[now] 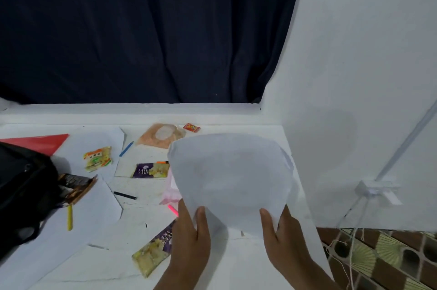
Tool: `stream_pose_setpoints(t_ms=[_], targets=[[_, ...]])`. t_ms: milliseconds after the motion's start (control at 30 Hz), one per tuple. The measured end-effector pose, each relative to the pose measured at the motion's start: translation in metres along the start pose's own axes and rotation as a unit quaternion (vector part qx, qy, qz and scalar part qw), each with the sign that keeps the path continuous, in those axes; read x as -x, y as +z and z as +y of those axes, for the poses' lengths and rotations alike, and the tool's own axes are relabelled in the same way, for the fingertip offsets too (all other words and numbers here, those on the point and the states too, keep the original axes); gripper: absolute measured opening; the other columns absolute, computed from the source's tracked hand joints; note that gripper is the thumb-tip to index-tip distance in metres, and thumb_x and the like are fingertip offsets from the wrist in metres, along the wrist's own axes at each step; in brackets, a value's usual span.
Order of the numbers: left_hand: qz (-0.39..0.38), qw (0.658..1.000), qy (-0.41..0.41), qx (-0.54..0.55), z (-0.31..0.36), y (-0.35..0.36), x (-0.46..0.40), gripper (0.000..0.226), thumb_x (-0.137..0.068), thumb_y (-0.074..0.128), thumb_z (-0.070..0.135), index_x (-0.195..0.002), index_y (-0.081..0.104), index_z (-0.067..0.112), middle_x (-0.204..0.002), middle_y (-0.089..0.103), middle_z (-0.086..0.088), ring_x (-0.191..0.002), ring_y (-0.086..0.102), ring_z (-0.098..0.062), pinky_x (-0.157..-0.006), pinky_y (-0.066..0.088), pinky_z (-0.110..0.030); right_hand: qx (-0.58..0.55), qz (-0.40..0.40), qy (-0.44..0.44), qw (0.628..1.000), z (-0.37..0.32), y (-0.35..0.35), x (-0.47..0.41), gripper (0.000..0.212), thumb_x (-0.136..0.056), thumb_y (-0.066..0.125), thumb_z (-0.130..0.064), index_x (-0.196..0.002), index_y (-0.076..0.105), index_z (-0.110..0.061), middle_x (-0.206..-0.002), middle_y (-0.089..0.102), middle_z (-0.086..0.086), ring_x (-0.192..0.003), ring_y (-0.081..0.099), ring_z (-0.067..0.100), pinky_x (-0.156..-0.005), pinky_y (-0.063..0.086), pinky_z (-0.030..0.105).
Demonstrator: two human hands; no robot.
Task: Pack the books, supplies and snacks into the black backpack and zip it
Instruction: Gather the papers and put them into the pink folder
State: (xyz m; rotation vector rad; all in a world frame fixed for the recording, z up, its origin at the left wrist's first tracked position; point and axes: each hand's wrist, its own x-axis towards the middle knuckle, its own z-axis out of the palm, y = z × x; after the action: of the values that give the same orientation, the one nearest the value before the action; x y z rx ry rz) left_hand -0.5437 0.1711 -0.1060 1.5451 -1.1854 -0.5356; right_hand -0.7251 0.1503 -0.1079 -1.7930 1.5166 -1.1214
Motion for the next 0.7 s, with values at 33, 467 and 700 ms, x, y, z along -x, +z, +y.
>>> stream_pose_setpoints(t_ms=[33,467,700], targets=[[0.009,1.000,0.004,-0.002,0.002,-0.002,0.001,0.037,-0.100,0.053,0.014,-0.122,0.038,0.041,-0.107,0.059,0.025,-0.098,0.063,-0.011,-0.076,0.043,-0.006,0.001,0.003,-0.004,1.000,0.000,-0.002,0.000,0.040,-0.100,0.049,-0.022,-0.132,0.036,-0.043,-0.109,0.062,-0.026,-0.098,0.059,-0.016,-0.081,0.044,0.000],[-0.038,0.999,-0.031,0.000,-0.007,-0.005,0.003,0.045,-0.101,0.050,0.006,-0.136,0.040,0.033,-0.108,0.060,0.034,-0.098,0.062,0.012,-0.074,0.040,0.004,-0.020,-0.007,0.046,0.999,0.006,-0.002,0.008,0.039,-0.099,0.054,-0.018,-0.133,0.044,-0.034,-0.110,0.062,-0.031,-0.102,0.058,-0.016,-0.083,0.038,-0.004],[-0.032,0.996,-0.079,0.040,-0.016,-0.050,0.002,0.049,-0.099,0.051,-0.001,-0.133,0.046,0.033,-0.111,0.065,0.031,-0.101,0.054,0.025,-0.083,0.045,-0.004,-0.109,-0.020,0.058,0.992,-0.025,0.016,0.002,0.032,-0.097,0.058,-0.017,-0.109,0.054,-0.047,-0.101,0.055,-0.054,-0.100,0.053,-0.026,-0.080,0.038,-0.004]])
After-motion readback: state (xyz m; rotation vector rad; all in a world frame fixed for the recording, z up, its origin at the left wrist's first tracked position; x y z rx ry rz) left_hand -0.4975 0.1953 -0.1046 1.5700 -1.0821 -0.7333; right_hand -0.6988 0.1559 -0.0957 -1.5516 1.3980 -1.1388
